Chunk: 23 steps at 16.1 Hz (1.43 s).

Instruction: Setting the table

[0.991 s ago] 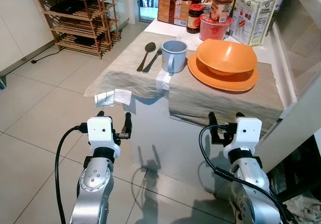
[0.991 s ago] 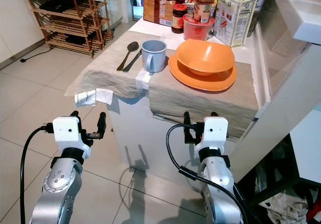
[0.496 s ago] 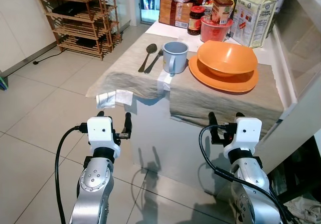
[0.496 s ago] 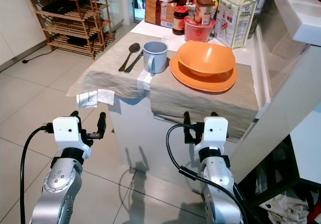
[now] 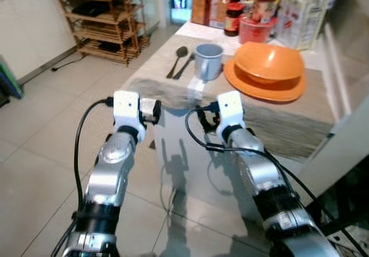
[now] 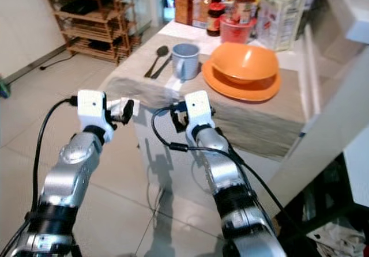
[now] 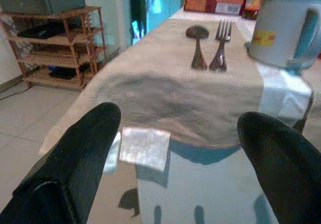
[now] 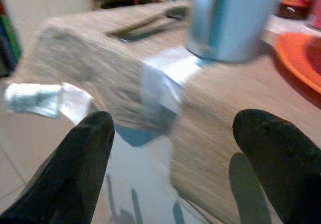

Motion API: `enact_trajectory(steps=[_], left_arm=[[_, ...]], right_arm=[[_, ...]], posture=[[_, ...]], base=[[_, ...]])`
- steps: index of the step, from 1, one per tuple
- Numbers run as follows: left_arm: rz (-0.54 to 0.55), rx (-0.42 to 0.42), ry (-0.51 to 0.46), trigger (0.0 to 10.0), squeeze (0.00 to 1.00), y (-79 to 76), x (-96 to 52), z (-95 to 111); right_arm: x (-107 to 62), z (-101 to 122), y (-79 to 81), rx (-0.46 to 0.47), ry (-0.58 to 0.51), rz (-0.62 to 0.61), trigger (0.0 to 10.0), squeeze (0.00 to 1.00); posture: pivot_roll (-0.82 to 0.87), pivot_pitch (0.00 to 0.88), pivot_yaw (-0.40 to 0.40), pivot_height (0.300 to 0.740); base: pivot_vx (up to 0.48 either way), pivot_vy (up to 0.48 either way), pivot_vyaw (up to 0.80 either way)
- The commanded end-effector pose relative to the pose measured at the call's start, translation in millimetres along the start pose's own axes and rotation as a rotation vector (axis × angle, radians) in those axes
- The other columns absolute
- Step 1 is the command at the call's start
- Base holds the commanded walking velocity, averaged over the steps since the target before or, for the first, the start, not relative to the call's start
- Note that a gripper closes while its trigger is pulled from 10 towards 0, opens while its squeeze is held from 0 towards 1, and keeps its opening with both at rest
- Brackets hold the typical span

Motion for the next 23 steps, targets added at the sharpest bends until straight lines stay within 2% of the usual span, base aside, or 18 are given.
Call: enact_trajectory(steps=[1,7,8,12,13,16,17,20,23], left_arm=[[-0.021,0.002,-0.004,10.0,0.00,-3.6,3.4,5],[-0.019,0.007,-0.004,10.0,0.00,0.7,3.2,5],[-0.002,0.022,0.008,10.0,0.00,9.5,0.5,2],[0.010,0.069,0.022,10.0,0.00,19.6,-5.0,-3],[0.013,0.100,0.037,10.0,0.00,24.8,-9.3,-9],[0.031,0.113,0.083,10.0,0.00,40.0,-22.6,-24],[0.032,0.112,0.087,10.0,0.00,40.8,-23.7,-25],[0.008,0.099,0.121,10.0,0.00,37.3,-37.0,-39],[-0.032,0.073,0.105,10.0,0.00,22.8,-36.4,-38]], right_arm=[[3.1,8,1.5,-0.002,-0.026,0.010,10.0,0.00],[4.2,6,-0.5,-0.007,-0.032,0.007,10.0,0.00],[1.6,1,-7.4,-0.020,-0.027,-0.009,10.0,0.00],[-2.9,-8,-15.9,-0.035,-0.011,-0.025,10.0,0.00],[-5.8,-15,-19.0,-0.048,0.003,-0.031,10.0,0.00],[-16.7,-32,-31.6,-0.052,0.044,-0.057,10.0,0.00],[-17.8,-33,-32.3,-0.053,0.046,-0.057,10.0,0.00],[-37.3,-51,-37.5,-0.098,0.060,-0.056,10.0,0.00],[-39.6,-53,-32.2,-0.077,0.058,-0.051,10.0,0.00]], posture=[[0.07,0.000,0.026,0.740],[0.07,0.000,0.028,0.740],[0.07,0.000,0.030,0.740],[0.06,0.000,0.034,0.740],[0.06,0.000,0.034,0.740],[0.06,0.000,0.031,0.740],[0.05,0.000,0.031,0.740],[0.05,0.000,0.032,0.740],[0.05,0.000,0.036,0.740]], base=[[0.000,0.000,0.00],[0.000,0.000,0.00],[0.000,0.000,0.00],[0.000,0.000,0.00],[0.000,0.000,0.00],[0.000,0.000,0.00],[0.000,0.000,0.00],[0.000,0.000,0.00],[0.000,0.000,0.00]])
Point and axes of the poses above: a point about 5 cm out from each wrist's last joint towards the gripper, its own x axis pointing out of the wrist towards the gripper, its own z axis along the axis of the wrist's last joint, y = z × x, the point moved 4 cm from there along x, pointing out of the wrist towards the gripper, and after that the axes turned 1 degree about -x, right-handed, at the moved point
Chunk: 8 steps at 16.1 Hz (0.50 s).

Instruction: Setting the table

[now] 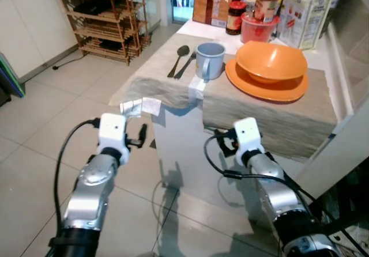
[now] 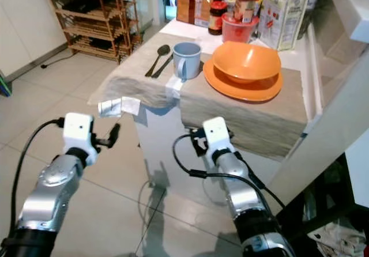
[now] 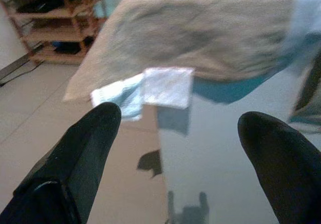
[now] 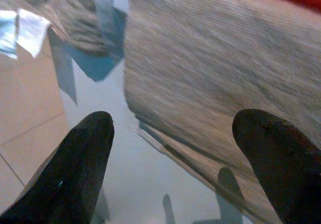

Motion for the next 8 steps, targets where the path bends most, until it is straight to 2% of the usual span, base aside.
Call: enact_trajectory(steps=[1,3,5,8], left_arm=[[-0.023,-0.002,-0.023,10.0,0.00,-4.9,1.7,7],[-0.031,-0.009,-0.041,10.0,0.00,-7.1,4.8,14],[-0.036,-0.009,-0.064,10.0,0.00,-8.3,7.7,21],[-0.046,0.003,-0.080,10.0,0.00,-10.8,9.4,26]], right_arm=[[2.7,15,-0.2,0.003,-0.053,-0.004,10.0,0.00],[5.1,26,-2.0,0.013,-0.094,-0.010,10.0,0.00],[9.7,27,2.4,0.065,-0.069,0.023,10.0,0.00],[11.5,33,4.6,0.072,-0.079,0.043,10.0,0.00]], posture=[[0.05,0.000,0.037,0.740],[0.05,0.000,0.035,0.740],[0.05,0.000,0.036,0.740],[0.04,0.000,0.036,0.740]], base=[[0.000,0.000,0.00],[0.000,0.000,0.00],[0.000,0.000,-0.44],[0.000,0.000,-0.57]])
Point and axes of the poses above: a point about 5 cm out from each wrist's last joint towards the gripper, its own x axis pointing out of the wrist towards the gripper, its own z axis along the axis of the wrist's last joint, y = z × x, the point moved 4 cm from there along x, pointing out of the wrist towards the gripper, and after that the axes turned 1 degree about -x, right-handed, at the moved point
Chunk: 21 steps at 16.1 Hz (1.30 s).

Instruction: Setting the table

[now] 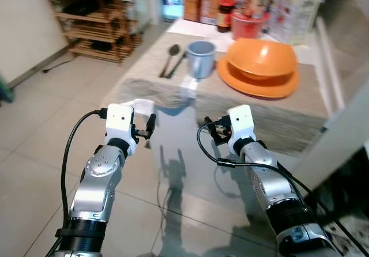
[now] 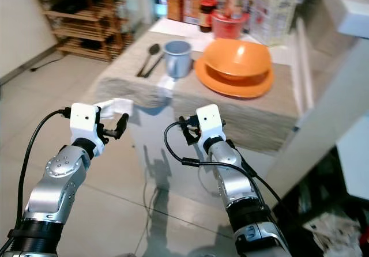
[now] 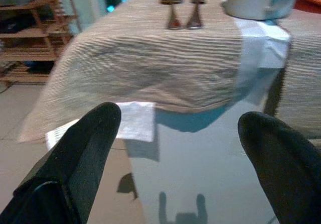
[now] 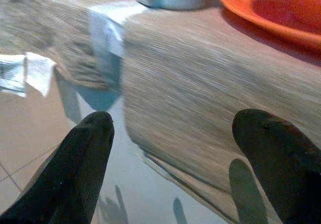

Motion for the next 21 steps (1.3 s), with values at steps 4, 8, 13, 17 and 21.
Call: enact_trajectory(steps=[4,8,13,17,21], left_arm=[[-0.021,0.017,-0.029,10.0,0.00,-2.4,3.7,10],[-0.022,0.025,-0.038,10.0,0.00,1.7,6.8,14],[-0.015,0.009,-0.095,10.0,0.00,9.0,1.0,20],[-0.020,0.020,-0.041,10.0,0.00,21.1,-36.8,-10],[-0.129,-0.069,-0.025,10.0,0.00,-9.2,-51.2,-29]], right_arm=[[0.3,5,-2.8,0.007,-0.012,-0.009,10.0,0.00],[-1.5,3,-3.1,0.005,-0.008,-0.006,10.0,0.00],[-10.9,11,-15.4,-0.058,-0.069,-0.063,10.0,0.00],[-40.2,-2,-28.2,-0.087,-0.082,-0.104,10.0,0.00],[-66.3,-23,-16.2,-0.112,-0.077,-0.057,10.0,0.00]], posture=[[0.04,0.000,0.039,0.740],[0.04,0.000,0.044,0.740],[0.03,0.000,0.050,0.740],[0.02,0.000,0.056,0.740],[0.02,0.000,0.048,0.740]], base=[[0.000,0.000,-0.61],[0.000,0.000,-0.62],[0.000,0.000,-0.54],[0.000,0.000,0.00],[0.000,0.000,0.00]])
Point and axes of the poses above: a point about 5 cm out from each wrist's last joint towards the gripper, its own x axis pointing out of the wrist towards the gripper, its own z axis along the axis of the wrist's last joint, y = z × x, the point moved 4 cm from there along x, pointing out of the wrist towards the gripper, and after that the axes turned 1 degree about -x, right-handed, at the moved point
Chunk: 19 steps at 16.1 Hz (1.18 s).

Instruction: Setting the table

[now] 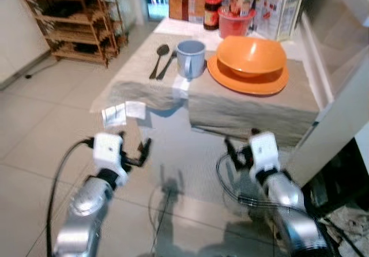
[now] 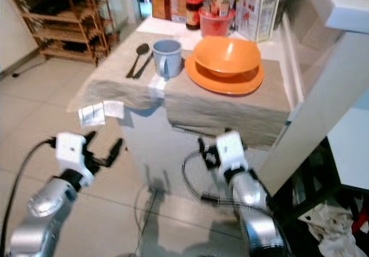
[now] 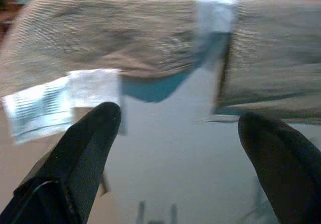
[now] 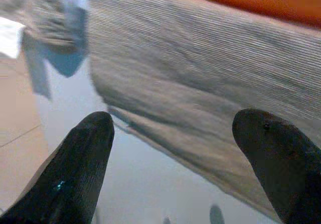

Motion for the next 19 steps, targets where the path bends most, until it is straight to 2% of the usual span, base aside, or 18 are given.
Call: enact_trajectory(steps=[1,2,5,7,9,12,15,19], left_arm=[[-0.019,-0.004,-0.021,10.0,0.00,-3.8,1.1,4],[-0.016,-0.020,-0.018,10.0,0.00,-4.0,2.5,2],[-0.052,-0.013,-0.042,10.0,0.00,-11.1,15.7,11],[-0.052,-0.003,-0.063,10.0,0.00,-9.1,22.6,20],[-0.034,0.021,-0.078,10.0,0.00,-2.6,28.6,29],[-0.020,0.037,-0.097,10.0,0.00,0.1,32.7,37],[-0.030,0.051,-0.132,10.0,0.00,-4.4,37.3,48],[-0.036,0.060,-0.147,10.0,0.00,-8.0,40.2,54]], right_arm=[[-3.1,10,-3.7,0.013,-0.058,-0.008,10.0,0.00],[-5.6,10,-6.6,0.057,-0.062,-0.026,10.0,0.00],[0.6,11,-13.2,0.056,-0.043,-0.053,10.0,0.00],[4.9,14,-11.6,0.053,-0.050,-0.046,10.0,0.00],[12.7,19,-12.4,0.033,-0.063,-0.055,10.0,0.00],[18.4,25,-12.2,0.024,-0.080,-0.052,10.0,0.00],[24.7,31,-11.4,0.022,-0.097,-0.046,10.0,0.00],[27.7,33,-8.0,0.019,-0.103,-0.036,10.0,0.00]], posture=[[0.01,0.000,0.045,0.740],[0.00,0.000,0.047,0.740],[-0.01,0.000,0.048,0.740],[-0.01,0.000,0.049,0.740],[0.00,0.000,0.049,0.740],[0.00,0.000,0.047,0.740],[0.00,0.000,0.046,0.740],[0.01,0.000,0.044,0.740]], base=[[0.000,0.000,0.00],[0.000,0.000,0.00],[0.000,0.000,-0.26],[0.000,0.000,-0.77],[0.000,0.000,0.00],[0.000,0.000,0.00],[0.000,0.000,0.00],[0.000,0.360,0.00]])
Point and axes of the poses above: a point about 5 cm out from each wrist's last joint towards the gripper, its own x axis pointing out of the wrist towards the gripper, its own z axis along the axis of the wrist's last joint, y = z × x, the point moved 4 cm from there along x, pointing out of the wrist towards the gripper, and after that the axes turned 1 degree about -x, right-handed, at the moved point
